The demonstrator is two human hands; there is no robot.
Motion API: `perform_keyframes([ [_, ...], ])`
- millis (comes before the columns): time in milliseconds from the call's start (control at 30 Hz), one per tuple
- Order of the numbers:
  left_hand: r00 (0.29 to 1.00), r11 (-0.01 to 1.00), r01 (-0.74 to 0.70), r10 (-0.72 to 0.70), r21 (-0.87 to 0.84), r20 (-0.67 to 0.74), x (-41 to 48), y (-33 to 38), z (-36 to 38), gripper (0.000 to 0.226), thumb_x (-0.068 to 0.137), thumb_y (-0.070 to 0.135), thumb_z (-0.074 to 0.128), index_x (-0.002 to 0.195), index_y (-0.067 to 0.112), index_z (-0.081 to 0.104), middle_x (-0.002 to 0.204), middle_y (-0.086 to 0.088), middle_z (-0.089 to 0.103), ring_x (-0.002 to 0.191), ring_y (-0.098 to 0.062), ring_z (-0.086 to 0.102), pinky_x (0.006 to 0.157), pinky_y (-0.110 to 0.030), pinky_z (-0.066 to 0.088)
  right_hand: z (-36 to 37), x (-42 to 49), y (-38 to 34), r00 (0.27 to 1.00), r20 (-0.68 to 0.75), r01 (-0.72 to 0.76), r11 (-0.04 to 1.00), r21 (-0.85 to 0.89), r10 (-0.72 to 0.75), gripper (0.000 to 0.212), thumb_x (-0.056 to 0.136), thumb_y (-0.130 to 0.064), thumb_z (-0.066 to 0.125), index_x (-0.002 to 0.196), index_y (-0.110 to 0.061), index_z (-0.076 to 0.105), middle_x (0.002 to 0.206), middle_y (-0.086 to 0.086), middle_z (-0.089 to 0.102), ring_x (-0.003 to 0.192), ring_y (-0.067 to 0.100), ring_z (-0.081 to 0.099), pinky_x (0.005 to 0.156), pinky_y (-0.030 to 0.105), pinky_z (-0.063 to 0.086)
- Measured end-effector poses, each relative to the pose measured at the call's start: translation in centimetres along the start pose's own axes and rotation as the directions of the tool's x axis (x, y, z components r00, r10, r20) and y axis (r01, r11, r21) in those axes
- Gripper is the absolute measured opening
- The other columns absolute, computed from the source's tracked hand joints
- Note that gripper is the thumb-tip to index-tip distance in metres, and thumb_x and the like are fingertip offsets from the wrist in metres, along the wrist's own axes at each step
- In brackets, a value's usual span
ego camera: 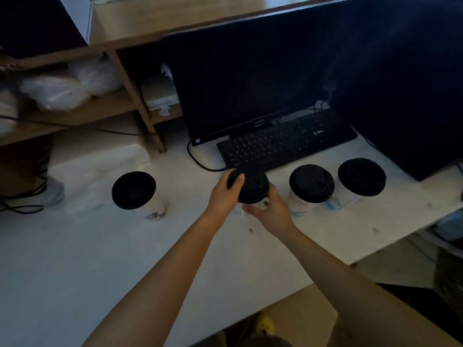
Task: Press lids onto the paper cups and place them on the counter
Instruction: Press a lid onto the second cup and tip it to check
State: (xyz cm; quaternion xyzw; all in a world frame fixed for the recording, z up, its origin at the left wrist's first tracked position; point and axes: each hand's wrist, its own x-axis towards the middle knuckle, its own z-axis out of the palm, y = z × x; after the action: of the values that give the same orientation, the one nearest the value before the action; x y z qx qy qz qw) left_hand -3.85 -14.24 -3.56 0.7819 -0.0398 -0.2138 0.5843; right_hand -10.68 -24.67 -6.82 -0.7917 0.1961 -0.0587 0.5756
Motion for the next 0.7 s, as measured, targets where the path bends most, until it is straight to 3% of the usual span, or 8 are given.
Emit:
perform_keyframes([
  [200, 0.997, 1.000, 0.001, 0.000, 0.012, -0.075, -2.3, -1.9, -3.0, 0.037, 0.097, 0.033, 0.047, 0.132, 0.023, 0.048, 0.129, 0.002, 0.054, 0.115, -0.012, 0.051, 0.091, -0.021, 0.038, 2.1, -1.7, 0.2, 0.986, 0.153, 0.056, 0.996, 0.069, -0.066, 0.062, 0.080, -0.003, 0.069, 0.134, -0.013, 0.039, 0.117, -0.011, 0.051, 0.102, -0.005, 0.050, 0.080, -0.003, 0.036],
  [267, 0.994, 1.000, 0.019, -0.020, -0.010, -0.110, -2.8, -2.5, -4.1, 0.036, 0.096, 0.031, 0.048, 0.131, 0.023, 0.049, 0.126, 0.003, 0.054, 0.118, -0.014, 0.050, 0.093, -0.022, 0.039, 2.2, -1.8, 0.6, 0.973, 0.218, 0.071, 0.997, 0.008, -0.071, 0.055, 0.084, 0.009, 0.052, 0.134, -0.010, 0.041, 0.124, 0.001, 0.053, 0.110, 0.007, 0.053, 0.086, 0.004, 0.038],
  [333, 0.991, 0.999, 0.042, -0.045, -0.024, -0.129, -3.1, -2.7, -4.7, 0.038, 0.095, 0.029, 0.050, 0.133, 0.025, 0.047, 0.128, 0.002, 0.052, 0.117, -0.013, 0.049, 0.096, -0.023, 0.039, 2.3, -1.3, 0.1, 0.990, 0.137, -0.002, 0.998, 0.060, -0.006, 0.047, 0.085, 0.010, 0.039, 0.126, -0.009, 0.051, 0.125, 0.008, 0.057, 0.117, 0.021, 0.054, 0.096, 0.023, 0.042],
  [400, 0.986, 0.998, 0.047, -0.051, -0.028, -0.158, -2.9, -2.4, -4.8, 0.040, 0.095, 0.027, 0.051, 0.135, 0.026, 0.046, 0.131, 0.002, 0.052, 0.118, -0.012, 0.049, 0.097, -0.023, 0.038, 2.6, -0.3, -1.4, 0.995, 0.002, -0.095, 0.972, 0.213, 0.097, 0.028, 0.094, -0.006, 0.038, 0.108, -0.014, 0.061, 0.112, 0.006, 0.063, 0.108, 0.021, 0.058, 0.097, 0.034, 0.045],
  [433, 0.982, 0.999, 0.033, -0.035, -0.014, -0.185, -2.7, -2.1, -4.6, 0.040, 0.095, 0.027, 0.049, 0.135, 0.025, 0.046, 0.132, 0.002, 0.053, 0.118, -0.012, 0.049, 0.097, -0.022, 0.036, 2.8, 0.1, -2.5, 0.993, -0.025, -0.110, 0.967, 0.229, 0.118, 0.025, 0.098, -0.017, 0.037, 0.102, -0.017, 0.061, 0.105, 0.003, 0.062, 0.102, 0.018, 0.058, 0.093, 0.032, 0.045],
  [500, 0.969, 0.990, -0.026, 0.059, 0.140, -0.239, -2.1, -1.4, -3.9, 0.038, 0.098, 0.028, 0.044, 0.134, 0.020, 0.048, 0.133, 0.001, 0.054, 0.120, -0.013, 0.050, 0.095, -0.018, 0.033, 3.5, 1.0, -4.3, 0.997, 0.028, -0.073, 0.992, 0.107, 0.071, 0.032, 0.101, -0.028, 0.031, 0.108, -0.014, 0.059, 0.099, 0.002, 0.058, 0.093, 0.014, 0.053, 0.081, 0.025, 0.039],
  [600, 0.941, 0.899, -0.112, 0.232, 0.423, -0.245, -1.3, -1.4, -2.8, 0.035, 0.100, 0.024, 0.036, 0.125, 0.011, 0.057, 0.125, -0.007, 0.061, 0.114, -0.020, 0.056, 0.090, -0.020, 0.037, 4.8, 1.6, -4.7, 0.996, 0.072, 0.059, 0.994, -0.096, -0.052, 0.033, 0.101, -0.027, 0.031, 0.111, -0.008, 0.056, 0.102, 0.008, 0.061, 0.087, 0.013, 0.050, 0.071, 0.023, 0.033],
  [700, 0.928, 0.879, -0.093, 0.246, 0.468, -0.278, -0.9, -2.2, -2.5, 0.034, 0.100, 0.024, 0.033, 0.115, 0.012, 0.062, 0.114, -0.006, 0.065, 0.095, -0.014, 0.057, 0.078, -0.021, 0.037, 4.9, 1.9, -4.1, 0.994, 0.078, 0.089, 0.990, -0.111, -0.081, 0.030, 0.100, -0.027, 0.033, 0.110, -0.010, 0.056, 0.098, 0.003, 0.060, 0.085, 0.012, 0.052, 0.066, 0.021, 0.035],
])
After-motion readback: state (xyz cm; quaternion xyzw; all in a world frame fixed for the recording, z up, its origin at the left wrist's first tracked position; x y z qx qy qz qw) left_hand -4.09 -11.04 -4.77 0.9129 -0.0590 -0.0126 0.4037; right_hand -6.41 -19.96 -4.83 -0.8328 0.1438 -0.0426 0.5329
